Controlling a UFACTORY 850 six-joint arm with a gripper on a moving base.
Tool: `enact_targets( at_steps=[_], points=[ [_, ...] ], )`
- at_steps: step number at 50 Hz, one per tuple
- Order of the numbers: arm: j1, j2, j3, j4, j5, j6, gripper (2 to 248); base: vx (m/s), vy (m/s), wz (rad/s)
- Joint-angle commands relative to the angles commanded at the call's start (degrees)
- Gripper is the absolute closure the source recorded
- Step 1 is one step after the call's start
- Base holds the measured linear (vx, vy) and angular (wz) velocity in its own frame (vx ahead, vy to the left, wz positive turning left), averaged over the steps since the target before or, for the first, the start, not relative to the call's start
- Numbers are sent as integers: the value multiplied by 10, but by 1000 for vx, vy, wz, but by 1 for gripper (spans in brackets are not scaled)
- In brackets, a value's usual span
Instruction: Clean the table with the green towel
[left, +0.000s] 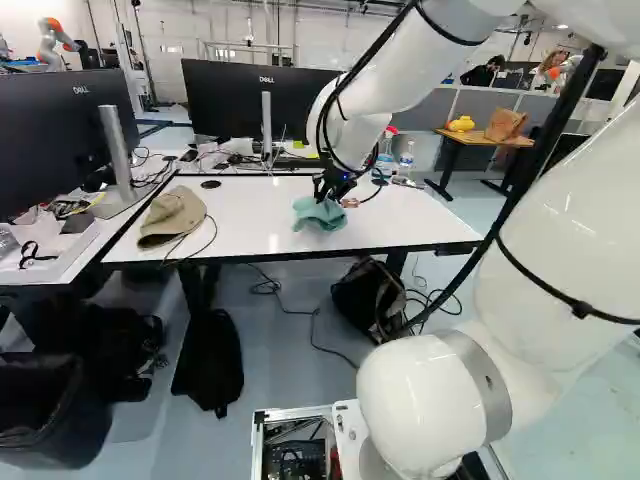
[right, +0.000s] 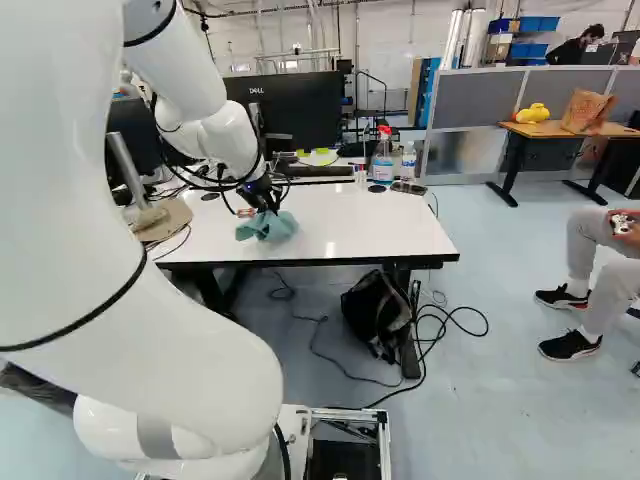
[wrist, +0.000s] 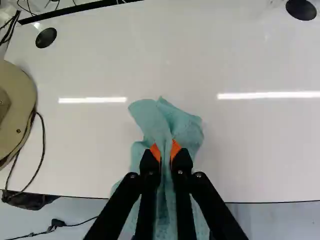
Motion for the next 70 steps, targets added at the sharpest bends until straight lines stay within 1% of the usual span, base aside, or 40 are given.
enact_targets(
  at_steps=[28,44,70],
  points=[
    [0,-54,-9,0,0,0,209,0,0,0],
    [0,-54,-9,0,-5,0,209,0,0,0],
    [0,-54,-9,0,-49,0,209,0,0,0]
  ],
)
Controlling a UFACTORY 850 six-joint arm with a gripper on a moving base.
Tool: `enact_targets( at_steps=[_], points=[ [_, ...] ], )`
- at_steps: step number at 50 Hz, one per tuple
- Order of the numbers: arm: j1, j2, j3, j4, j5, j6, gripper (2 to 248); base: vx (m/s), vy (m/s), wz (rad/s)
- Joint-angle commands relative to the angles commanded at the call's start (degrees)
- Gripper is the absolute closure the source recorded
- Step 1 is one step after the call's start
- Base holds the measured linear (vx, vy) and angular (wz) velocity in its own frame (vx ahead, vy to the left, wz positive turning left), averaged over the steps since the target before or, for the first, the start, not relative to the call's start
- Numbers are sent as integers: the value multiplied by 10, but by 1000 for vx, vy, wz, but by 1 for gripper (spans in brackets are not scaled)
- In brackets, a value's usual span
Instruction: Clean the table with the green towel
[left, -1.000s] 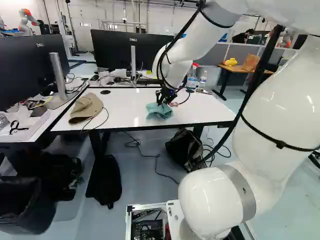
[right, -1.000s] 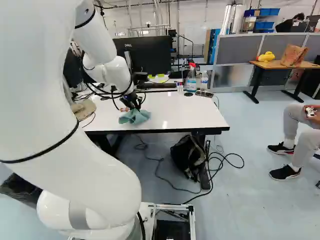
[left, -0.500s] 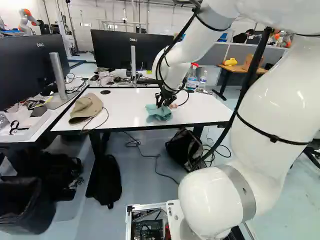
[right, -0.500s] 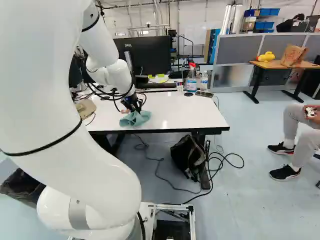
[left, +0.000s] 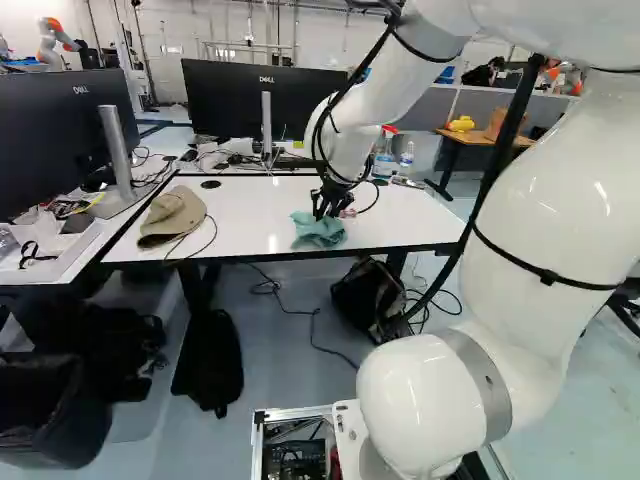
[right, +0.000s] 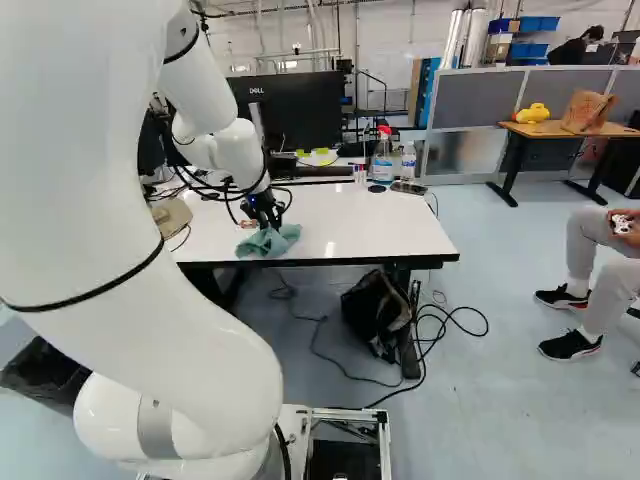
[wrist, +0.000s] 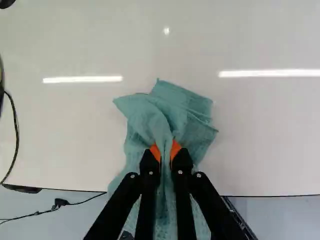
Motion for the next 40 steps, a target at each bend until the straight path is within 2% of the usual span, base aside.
enact_targets(
  at_steps=[25,40],
  points=[
    [-1,0,0,0,-40,0,209,0,0,0],
    [-29,5,5,0,-40,0,209,0,0,0]
  ],
)
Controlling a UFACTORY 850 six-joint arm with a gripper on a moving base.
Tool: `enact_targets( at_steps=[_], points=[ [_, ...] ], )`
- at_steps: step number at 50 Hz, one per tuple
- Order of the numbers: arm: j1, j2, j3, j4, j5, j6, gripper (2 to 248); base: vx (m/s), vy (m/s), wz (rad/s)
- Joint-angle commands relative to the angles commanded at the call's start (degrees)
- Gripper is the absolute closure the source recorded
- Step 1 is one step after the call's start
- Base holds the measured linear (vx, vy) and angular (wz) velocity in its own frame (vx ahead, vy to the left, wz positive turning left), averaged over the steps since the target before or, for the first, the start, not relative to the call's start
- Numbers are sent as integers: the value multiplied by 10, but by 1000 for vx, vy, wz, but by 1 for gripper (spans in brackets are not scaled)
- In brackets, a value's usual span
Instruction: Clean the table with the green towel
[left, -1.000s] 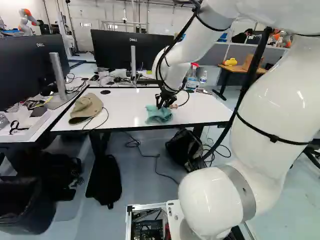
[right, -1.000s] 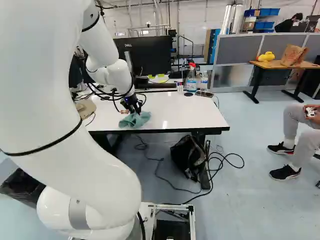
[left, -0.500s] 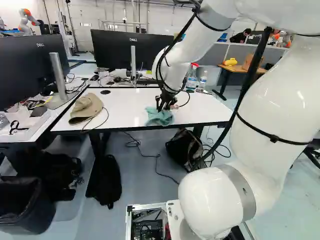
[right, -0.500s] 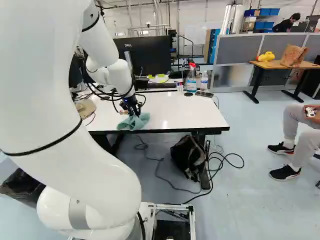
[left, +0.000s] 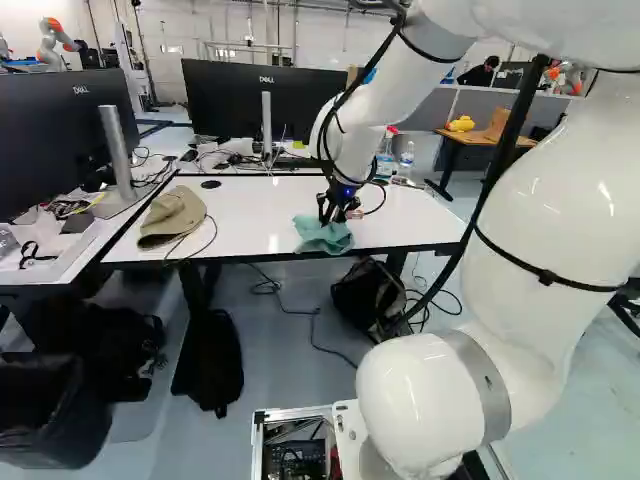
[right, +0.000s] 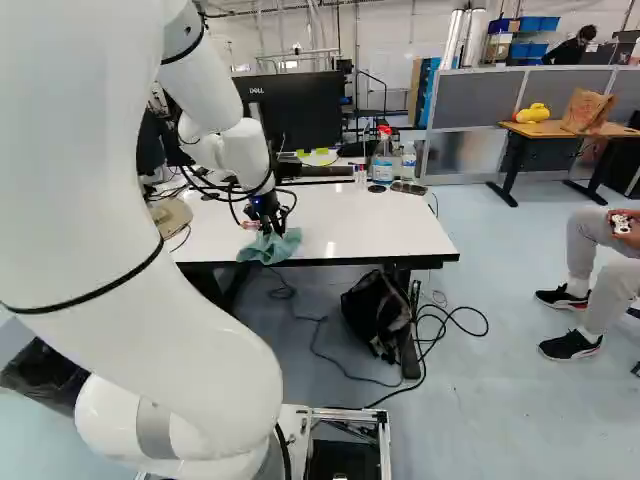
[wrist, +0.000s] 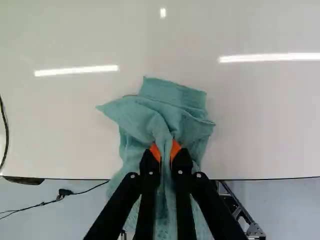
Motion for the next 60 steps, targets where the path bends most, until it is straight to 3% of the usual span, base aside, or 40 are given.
enact_targets(
  at_steps=[33,60],
  points=[
    [-72,-42,-45,0,0,0,209,0,0,0],
    [-74,-111,-124,0,0,0,209,0,0,0]
  ],
)
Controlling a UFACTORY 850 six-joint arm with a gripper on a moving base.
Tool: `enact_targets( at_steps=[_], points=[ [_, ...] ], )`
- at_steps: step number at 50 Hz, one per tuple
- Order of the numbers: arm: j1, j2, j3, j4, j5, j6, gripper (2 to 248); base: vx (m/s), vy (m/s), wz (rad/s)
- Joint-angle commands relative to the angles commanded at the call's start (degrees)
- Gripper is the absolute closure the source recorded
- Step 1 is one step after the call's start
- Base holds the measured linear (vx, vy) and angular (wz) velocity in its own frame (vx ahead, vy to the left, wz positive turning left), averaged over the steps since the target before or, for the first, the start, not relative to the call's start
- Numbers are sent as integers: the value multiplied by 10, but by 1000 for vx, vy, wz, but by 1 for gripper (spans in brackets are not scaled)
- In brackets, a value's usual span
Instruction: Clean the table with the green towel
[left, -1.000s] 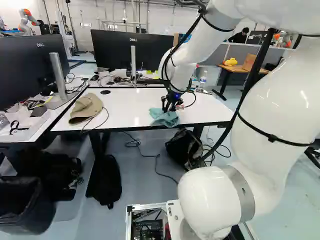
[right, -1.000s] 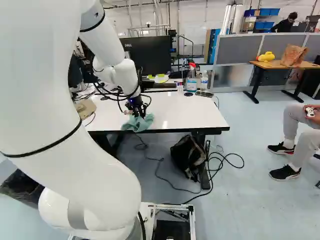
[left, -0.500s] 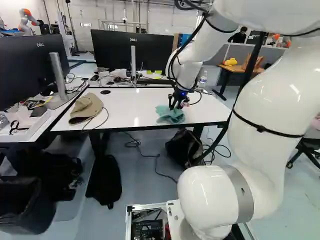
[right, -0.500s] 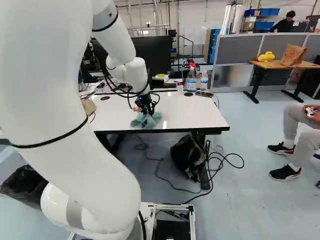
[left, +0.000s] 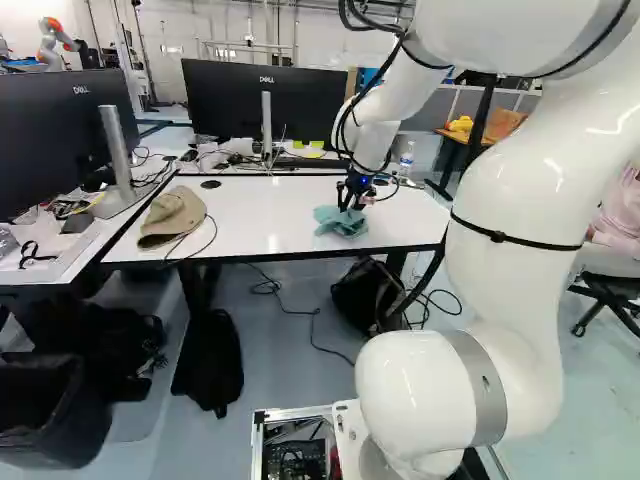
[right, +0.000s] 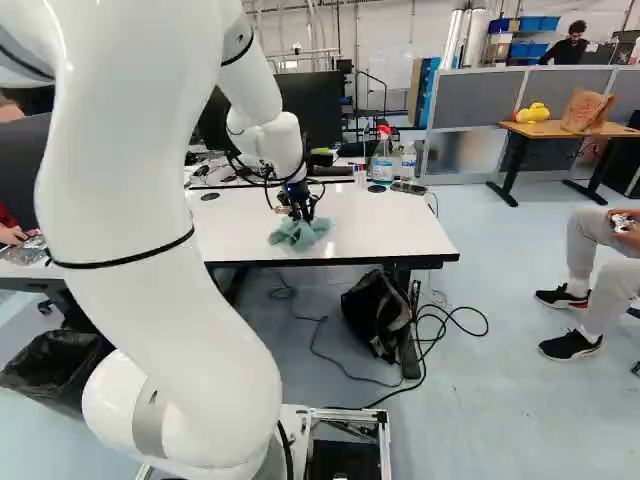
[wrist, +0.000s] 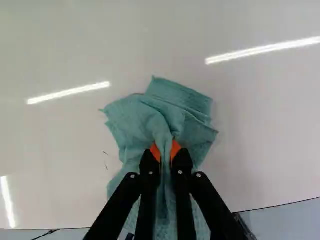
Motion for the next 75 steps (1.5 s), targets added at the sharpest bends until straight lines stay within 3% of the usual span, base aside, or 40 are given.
enact_targets(
  at_steps=[15,35,75],
  points=[
    [17,-30,-36,0,0,0,209,0,0,0],
    [55,-35,-42,0,0,0,209,0,0,0],
    [113,39,46,0,0,0,209,0,0,0]
  ],
)
